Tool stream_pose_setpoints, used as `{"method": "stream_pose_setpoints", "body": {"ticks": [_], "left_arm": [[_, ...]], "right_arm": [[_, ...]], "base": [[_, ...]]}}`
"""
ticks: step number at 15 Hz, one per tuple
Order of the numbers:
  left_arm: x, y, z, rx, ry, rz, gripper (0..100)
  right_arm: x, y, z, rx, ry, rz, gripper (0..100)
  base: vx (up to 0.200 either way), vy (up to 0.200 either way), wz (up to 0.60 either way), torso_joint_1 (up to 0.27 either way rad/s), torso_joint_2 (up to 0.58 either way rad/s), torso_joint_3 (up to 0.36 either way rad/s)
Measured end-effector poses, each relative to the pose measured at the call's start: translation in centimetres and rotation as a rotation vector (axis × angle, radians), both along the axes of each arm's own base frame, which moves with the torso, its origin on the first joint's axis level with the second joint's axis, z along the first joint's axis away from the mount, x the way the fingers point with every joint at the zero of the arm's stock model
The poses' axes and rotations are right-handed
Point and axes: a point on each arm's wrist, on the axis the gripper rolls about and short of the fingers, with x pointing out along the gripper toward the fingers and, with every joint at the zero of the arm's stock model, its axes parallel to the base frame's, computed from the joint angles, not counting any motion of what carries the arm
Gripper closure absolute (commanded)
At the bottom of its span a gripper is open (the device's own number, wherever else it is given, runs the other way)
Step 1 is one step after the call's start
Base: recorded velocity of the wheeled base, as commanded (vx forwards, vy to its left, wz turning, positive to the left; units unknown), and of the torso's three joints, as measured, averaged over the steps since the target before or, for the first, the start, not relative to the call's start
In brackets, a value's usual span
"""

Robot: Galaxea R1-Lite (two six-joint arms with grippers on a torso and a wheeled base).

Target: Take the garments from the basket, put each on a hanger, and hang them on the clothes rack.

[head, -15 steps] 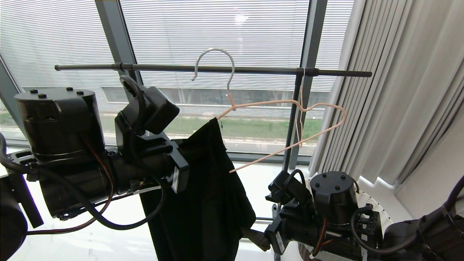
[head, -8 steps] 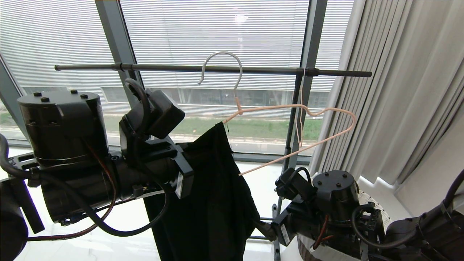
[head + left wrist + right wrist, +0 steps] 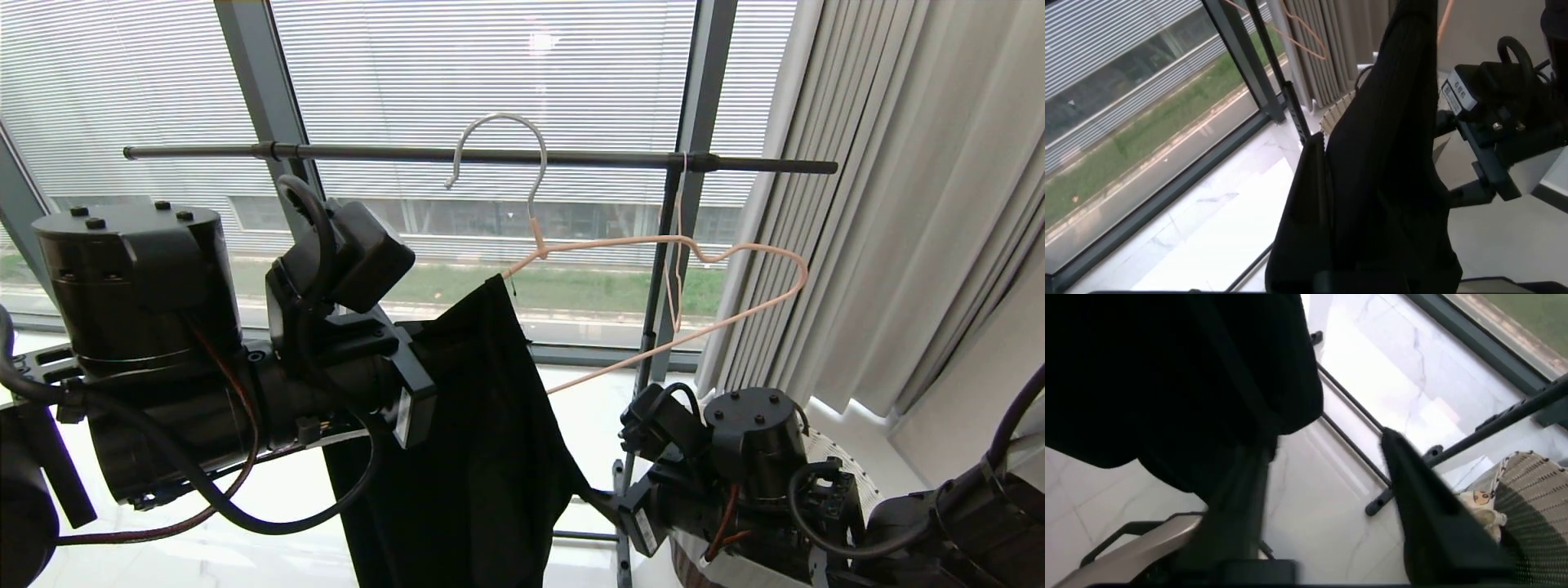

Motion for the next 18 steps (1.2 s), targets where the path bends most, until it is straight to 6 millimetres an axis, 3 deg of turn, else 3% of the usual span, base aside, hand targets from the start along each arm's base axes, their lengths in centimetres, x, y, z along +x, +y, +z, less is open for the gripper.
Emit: {"method": "stream_pose_setpoints", "body": {"ticks": [4,7,14,18], "left_arm": [[0.0,0.0,0.0,0.002,-0.001,0.000,100],[-0.1,0.0,-0.4,0.010,0.009,0.000,100],[0.0,0.1,-1.1,0.028,0.025,0.020,100],[0.2,0.4,-1.3,0.052,0.011,0.024,100]], "right_arm": [[0.4,-0.3,0.1,-0.001,-0.011,-0.038,100],[1.5,-1.6,0.9,0.019,-0.030,-0.098,100],[5.8,-8.7,4.3,0.086,-0.088,-0.330,100],[6.9,-10.7,6.3,0.113,-0.107,-0.373,100]], "base": [[0.000,0.000,0.00,0.000,0.00,0.000],[0.000,0.000,0.00,0.000,0.00,0.000],[0.000,0.000,0.00,0.000,0.00,0.000],[0.000,0.000,0.00,0.000,0.00,0.000]]}}
